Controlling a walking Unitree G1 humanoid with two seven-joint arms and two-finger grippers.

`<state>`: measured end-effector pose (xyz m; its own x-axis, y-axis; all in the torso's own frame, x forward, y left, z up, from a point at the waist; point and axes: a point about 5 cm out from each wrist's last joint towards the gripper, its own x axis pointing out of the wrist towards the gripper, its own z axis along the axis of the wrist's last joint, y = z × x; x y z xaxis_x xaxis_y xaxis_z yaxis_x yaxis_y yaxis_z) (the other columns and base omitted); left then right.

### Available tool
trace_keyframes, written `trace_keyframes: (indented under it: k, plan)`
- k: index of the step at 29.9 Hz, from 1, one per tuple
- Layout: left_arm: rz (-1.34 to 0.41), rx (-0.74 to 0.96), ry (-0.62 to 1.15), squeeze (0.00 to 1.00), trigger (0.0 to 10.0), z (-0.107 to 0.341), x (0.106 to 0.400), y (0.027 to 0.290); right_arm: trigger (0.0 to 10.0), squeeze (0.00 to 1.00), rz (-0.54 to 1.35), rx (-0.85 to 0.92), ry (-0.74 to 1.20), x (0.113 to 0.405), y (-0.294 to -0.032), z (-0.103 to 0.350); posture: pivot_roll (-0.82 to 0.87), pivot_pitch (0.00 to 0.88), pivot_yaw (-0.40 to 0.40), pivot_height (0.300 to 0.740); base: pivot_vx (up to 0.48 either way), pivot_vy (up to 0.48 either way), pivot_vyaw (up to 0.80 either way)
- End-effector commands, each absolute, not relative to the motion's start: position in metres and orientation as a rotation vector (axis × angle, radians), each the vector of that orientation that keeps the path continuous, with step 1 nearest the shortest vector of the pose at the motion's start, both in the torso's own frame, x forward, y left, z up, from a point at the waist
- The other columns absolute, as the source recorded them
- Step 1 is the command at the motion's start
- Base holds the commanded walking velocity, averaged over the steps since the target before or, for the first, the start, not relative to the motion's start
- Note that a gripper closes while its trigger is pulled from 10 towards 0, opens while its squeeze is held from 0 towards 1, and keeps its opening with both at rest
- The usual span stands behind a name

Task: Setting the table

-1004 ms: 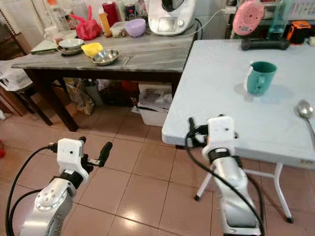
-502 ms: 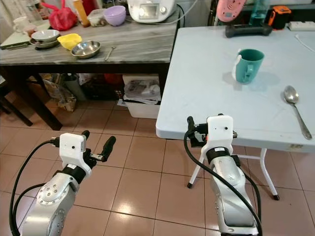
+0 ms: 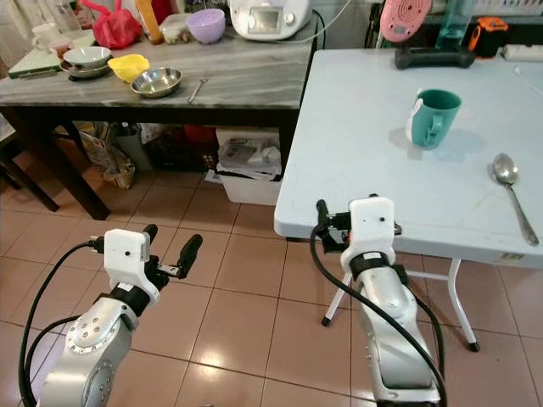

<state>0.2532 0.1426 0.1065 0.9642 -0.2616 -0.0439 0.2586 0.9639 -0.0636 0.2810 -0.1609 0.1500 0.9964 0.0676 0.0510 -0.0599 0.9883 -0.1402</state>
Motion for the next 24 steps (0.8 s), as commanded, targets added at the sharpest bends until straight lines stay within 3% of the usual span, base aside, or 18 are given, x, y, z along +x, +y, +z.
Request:
trace_keyframes:
  k: [1, 24]
  plan:
    - [-0.267, -0.061, 0.052, 0.00, 10.0, 0.1062, 0.2534, 0.1413, 10.0, 0.00, 0.049, -0.145, -0.086, 0.2809, -0.1627, 0.1569, -0.14, 0.083, 0.116, 0.740, 0.000, -0.439, 0.00]
    - [-0.275, -0.065, 0.053, 0.00, 10.0, 0.1058, 0.2544, 0.1402, 10.0, 0.00, 0.025, -0.139, -0.101, 0.2832, -0.1637, 0.1608, -0.14, 0.083, 0.120, 0.740, 0.000, -0.419, 0.00]
